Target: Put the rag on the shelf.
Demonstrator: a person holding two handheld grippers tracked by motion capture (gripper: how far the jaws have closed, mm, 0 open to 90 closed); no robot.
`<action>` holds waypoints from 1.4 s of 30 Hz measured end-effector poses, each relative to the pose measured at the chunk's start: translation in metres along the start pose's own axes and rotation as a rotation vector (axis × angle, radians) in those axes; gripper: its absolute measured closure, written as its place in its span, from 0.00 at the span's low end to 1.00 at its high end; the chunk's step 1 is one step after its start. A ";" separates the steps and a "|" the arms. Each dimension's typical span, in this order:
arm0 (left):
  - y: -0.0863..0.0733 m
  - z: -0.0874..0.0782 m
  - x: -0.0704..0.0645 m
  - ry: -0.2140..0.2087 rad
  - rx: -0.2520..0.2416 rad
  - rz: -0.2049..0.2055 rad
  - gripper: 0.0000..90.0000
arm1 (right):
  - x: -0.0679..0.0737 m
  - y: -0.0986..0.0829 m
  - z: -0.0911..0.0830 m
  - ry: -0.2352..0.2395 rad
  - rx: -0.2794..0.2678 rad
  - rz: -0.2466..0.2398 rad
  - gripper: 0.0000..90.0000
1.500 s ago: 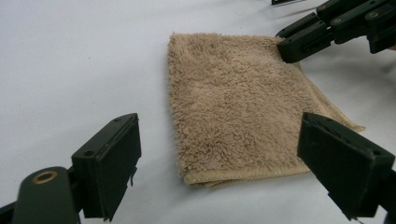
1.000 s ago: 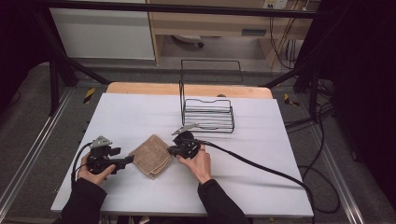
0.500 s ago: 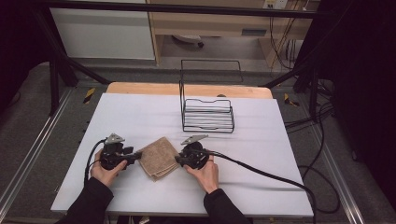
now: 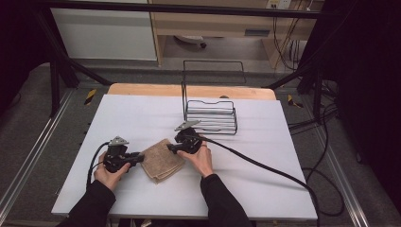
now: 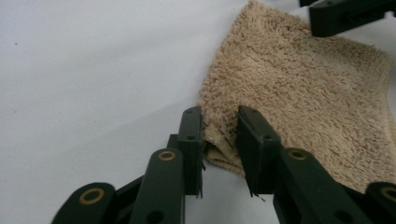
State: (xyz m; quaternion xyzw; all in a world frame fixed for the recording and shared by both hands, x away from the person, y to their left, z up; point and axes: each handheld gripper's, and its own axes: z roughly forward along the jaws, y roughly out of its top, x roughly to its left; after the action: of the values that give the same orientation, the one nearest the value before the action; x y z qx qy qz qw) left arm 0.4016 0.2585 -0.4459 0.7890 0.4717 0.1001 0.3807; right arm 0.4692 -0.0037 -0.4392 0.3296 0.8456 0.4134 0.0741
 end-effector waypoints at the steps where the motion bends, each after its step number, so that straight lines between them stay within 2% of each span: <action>1: 0.000 0.001 0.000 0.001 0.003 0.003 0.80 | 0.000 0.000 0.000 0.000 0.000 0.000 0.59; 3: 0.000 0.001 -0.001 0.003 0.006 -0.001 0.81 | -0.002 0.004 0.006 -0.007 0.012 -0.016 0.61; 6: 0.000 0.002 -0.001 0.003 0.012 -0.006 0.83 | -0.006 0.008 0.014 0.000 0.023 -0.014 0.62; 11: 0.000 0.002 0.000 -0.002 0.016 -0.029 0.86 | -0.007 0.011 0.023 0.032 0.038 -0.008 0.67; 22: 0.002 0.003 -0.002 0.019 0.023 -0.026 0.90 | -0.008 0.012 0.032 0.092 0.070 0.056 0.82; 25: 0.002 0.003 -0.001 0.011 0.022 -0.030 0.92 | -0.009 0.013 0.031 0.111 0.080 0.073 0.91; 28: 0.002 0.002 -0.001 0.008 0.017 -0.027 0.94 | -0.008 0.013 0.030 0.108 0.077 0.079 0.94; 31: 0.002 -0.001 -0.001 0.002 0.003 -0.022 0.95 | -0.006 0.014 0.027 0.097 0.063 0.062 0.95; 33: 0.003 -0.005 -0.001 -0.005 -0.022 -0.025 0.95 | -0.004 0.016 0.021 0.093 0.048 0.058 0.95; 38: 0.007 -0.017 -0.006 -0.015 -0.090 -0.001 0.95 | 0.002 0.022 0.006 0.080 0.014 0.037 0.95; 41: 0.009 -0.023 -0.010 -0.015 -0.119 0.010 0.95 | 0.006 0.023 -0.009 0.075 -0.025 0.026 0.95; 42: 0.009 -0.024 -0.011 -0.018 -0.125 0.011 0.95 | 0.006 0.023 -0.009 0.075 -0.025 0.026 0.95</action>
State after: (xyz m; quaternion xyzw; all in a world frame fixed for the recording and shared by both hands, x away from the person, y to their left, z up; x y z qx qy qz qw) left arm 0.3894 0.2598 -0.4205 0.7671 0.4568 0.1243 0.4329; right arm 0.4724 0.0045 -0.4149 0.3240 0.8382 0.4368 0.0412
